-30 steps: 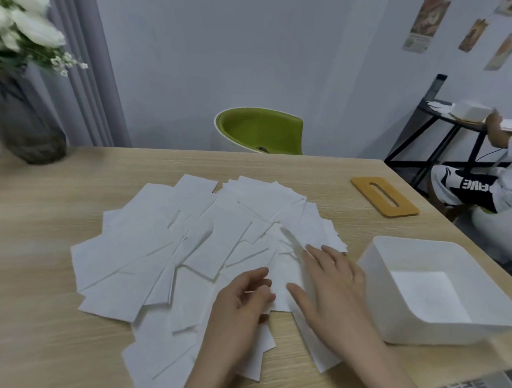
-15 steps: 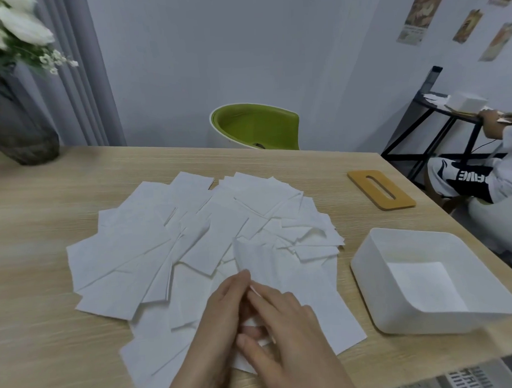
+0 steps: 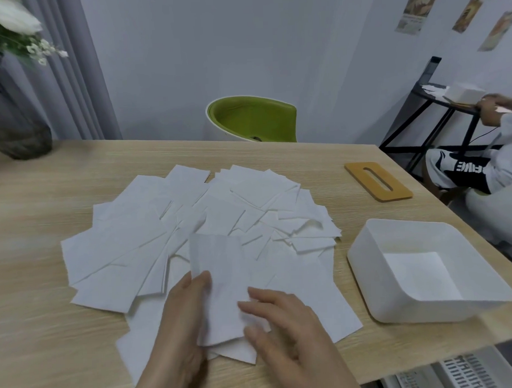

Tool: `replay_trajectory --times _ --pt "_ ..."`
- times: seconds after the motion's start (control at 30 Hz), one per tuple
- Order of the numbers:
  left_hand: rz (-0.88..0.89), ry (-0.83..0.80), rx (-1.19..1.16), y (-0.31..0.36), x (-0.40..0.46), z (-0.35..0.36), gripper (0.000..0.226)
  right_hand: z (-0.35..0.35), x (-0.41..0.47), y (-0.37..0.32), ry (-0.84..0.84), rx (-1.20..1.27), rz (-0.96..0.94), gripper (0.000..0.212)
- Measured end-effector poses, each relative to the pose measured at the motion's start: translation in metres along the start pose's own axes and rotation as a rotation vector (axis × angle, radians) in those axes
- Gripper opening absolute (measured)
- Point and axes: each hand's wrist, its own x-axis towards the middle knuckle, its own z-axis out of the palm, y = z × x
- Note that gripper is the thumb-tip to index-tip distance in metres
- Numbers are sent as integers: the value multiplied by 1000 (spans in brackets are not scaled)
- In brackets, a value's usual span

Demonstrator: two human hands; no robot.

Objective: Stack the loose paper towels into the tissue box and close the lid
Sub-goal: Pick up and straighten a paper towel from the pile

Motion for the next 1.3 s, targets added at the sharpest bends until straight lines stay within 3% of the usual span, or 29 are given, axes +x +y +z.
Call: replay_trajectory --times 0.07,0.3,0.4,0.53,0.83,0.9,1.0,1.1,1.3 --pt "14 47 -36 3 1 -6 13 -9 -1 11 28 -48 75 25" --pt "36 56 -29 4 5 -17 13 -27 -7 46 135 -327 321 51" --pt "56 29 41 1 5 -14 19 -19 -8 46 78 -472 336 58" --pt "77 5 88 0 3 -12 30 -11 -5 44 124 -555 336 51" --pt "85 -15 68 -1 1 -10 26 -13 4 47 113 -664 343 56" --pt "83 -24 61 -3 0 -10 26 -15 5 48 125 -651 355 49" --pt "75 -37 52 -5 0 -9 26 -21 9 46 148 -642 352 17" --pt "68 -49 32 -6 -1 -9 26 -29 13 44 239 -411 377 17" --pt "64 -67 33 -7 -1 -9 27 -38 27 29 349 508 468 11"
